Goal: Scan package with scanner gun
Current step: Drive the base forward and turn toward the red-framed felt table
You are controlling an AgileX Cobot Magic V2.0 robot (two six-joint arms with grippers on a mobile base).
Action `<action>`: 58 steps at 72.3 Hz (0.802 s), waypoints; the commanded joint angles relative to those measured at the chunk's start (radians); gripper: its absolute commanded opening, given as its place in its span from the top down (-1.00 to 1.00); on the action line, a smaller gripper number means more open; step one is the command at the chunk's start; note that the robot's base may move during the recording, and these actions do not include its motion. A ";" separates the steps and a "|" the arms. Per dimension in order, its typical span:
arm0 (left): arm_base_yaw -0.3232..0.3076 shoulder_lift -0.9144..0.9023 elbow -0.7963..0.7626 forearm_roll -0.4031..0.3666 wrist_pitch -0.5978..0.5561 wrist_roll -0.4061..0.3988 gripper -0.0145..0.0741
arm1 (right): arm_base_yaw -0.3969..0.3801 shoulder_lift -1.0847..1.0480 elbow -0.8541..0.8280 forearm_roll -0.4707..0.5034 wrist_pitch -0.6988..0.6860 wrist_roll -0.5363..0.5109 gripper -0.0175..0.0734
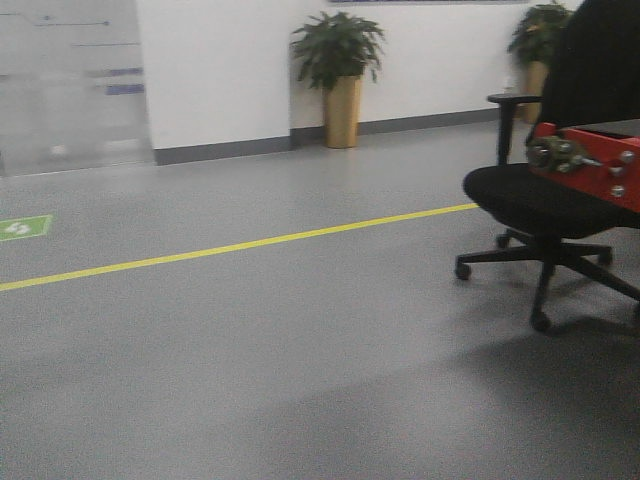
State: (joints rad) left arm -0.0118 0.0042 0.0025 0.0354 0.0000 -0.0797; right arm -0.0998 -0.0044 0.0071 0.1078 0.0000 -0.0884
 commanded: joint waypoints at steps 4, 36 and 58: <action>-0.005 -0.004 -0.003 -0.006 -0.018 0.000 0.92 | 0.001 0.004 -0.007 0.006 -0.023 -0.008 0.98; -0.005 -0.004 -0.003 -0.006 -0.018 0.000 0.92 | 0.001 0.004 -0.007 0.006 -0.023 -0.008 0.98; -0.005 -0.004 -0.003 -0.006 -0.018 0.000 0.92 | 0.001 0.004 -0.007 0.006 -0.023 -0.008 0.98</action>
State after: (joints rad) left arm -0.0118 0.0042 0.0025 0.0354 0.0000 -0.0797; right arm -0.0998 -0.0044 0.0071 0.1078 0.0000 -0.0884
